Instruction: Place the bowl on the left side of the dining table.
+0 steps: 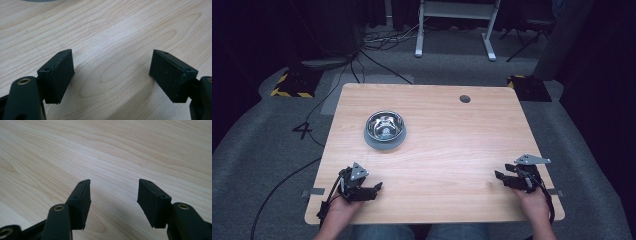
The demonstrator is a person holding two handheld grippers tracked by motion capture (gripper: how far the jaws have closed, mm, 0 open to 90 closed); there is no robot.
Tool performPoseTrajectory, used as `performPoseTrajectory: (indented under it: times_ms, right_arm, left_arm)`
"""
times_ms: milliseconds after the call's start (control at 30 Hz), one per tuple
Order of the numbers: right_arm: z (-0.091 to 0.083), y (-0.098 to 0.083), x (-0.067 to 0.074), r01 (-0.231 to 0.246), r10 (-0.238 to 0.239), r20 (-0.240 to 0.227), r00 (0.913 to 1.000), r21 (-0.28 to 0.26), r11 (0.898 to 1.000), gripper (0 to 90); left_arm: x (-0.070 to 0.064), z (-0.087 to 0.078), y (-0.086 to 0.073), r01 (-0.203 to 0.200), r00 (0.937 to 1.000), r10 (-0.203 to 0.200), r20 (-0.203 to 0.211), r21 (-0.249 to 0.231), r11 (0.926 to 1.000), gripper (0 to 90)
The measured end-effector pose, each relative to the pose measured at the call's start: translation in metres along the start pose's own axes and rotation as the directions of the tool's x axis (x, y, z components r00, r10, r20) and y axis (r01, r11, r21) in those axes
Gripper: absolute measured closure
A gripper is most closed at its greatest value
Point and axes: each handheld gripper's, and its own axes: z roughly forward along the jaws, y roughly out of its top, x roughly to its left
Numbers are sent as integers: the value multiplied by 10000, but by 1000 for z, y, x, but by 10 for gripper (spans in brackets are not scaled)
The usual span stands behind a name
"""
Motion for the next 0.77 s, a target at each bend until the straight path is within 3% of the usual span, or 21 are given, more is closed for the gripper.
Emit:
performPoseTrajectory:
  times_ms: [300,433,500,633,767]
  right_arm:
    - [16,-15,-4,182,-183,-36,9998,-138,9997,406]
    - [20,-22,-3,358,-356,40,9994,-634,9973,373]
    - [20,-22,-3,355,-351,74,9994,-633,9974,330]
    - [25,-18,-7,242,-235,217,9995,-314,9992,144]
    - [26,-17,-7,95,-88,380,9992,-190,9998,99]
  left_arm:
    - [0,0,0,-8,10000,8,-3,-5,10000,201]
    - [0,0,0,-4,10000,4,-27,-27,10000,200]
    - [0,0,0,-9,10000,9,-7,0,10000,200]
    - [0,0,0,-1,10000,1,-18,-43,10000,201]
    - [0,0,0,-1,10000,1,-27,-34,10000,201]
